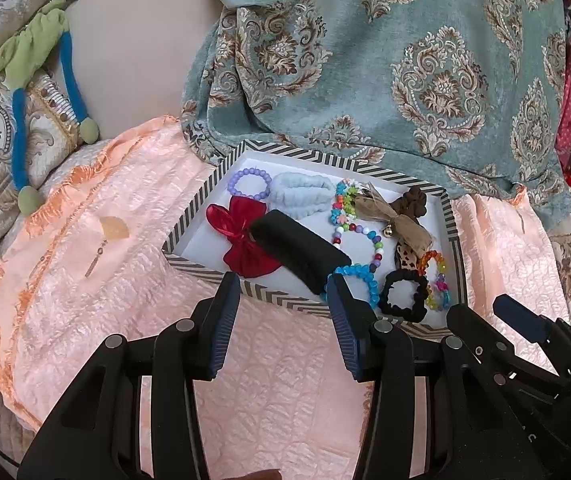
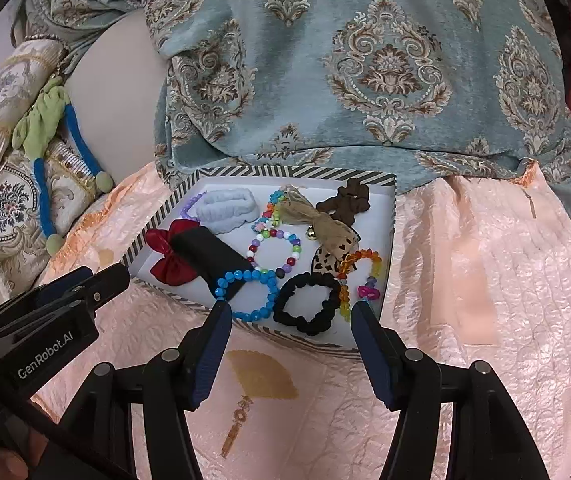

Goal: Organize jewelry

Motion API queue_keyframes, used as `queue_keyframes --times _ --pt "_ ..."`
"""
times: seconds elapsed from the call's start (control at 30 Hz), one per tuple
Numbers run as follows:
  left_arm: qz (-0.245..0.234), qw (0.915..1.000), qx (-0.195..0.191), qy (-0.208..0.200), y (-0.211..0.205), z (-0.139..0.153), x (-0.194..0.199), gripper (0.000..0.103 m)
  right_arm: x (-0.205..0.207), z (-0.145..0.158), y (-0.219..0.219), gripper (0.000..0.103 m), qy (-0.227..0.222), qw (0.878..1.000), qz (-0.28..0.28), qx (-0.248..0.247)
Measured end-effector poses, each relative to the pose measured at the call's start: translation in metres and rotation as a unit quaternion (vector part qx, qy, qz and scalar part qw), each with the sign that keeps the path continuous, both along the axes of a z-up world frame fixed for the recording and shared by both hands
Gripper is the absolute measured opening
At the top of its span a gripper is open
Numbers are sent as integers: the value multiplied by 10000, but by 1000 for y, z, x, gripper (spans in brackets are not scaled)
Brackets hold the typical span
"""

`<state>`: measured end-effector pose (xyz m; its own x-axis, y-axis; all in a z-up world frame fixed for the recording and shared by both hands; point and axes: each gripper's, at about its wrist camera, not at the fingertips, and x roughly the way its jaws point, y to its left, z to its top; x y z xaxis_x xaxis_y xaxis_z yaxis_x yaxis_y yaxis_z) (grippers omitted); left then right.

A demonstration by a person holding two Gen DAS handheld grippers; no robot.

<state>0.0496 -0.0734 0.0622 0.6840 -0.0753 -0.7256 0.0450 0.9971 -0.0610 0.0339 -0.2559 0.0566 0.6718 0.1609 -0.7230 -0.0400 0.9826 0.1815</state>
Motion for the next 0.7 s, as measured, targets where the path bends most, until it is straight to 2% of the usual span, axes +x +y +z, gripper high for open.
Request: queue_keyframes --times 0.7 --pt "30 9999 106 -39 -2 1 -4 45 -3 -2 3 60 30 9999 84 46"
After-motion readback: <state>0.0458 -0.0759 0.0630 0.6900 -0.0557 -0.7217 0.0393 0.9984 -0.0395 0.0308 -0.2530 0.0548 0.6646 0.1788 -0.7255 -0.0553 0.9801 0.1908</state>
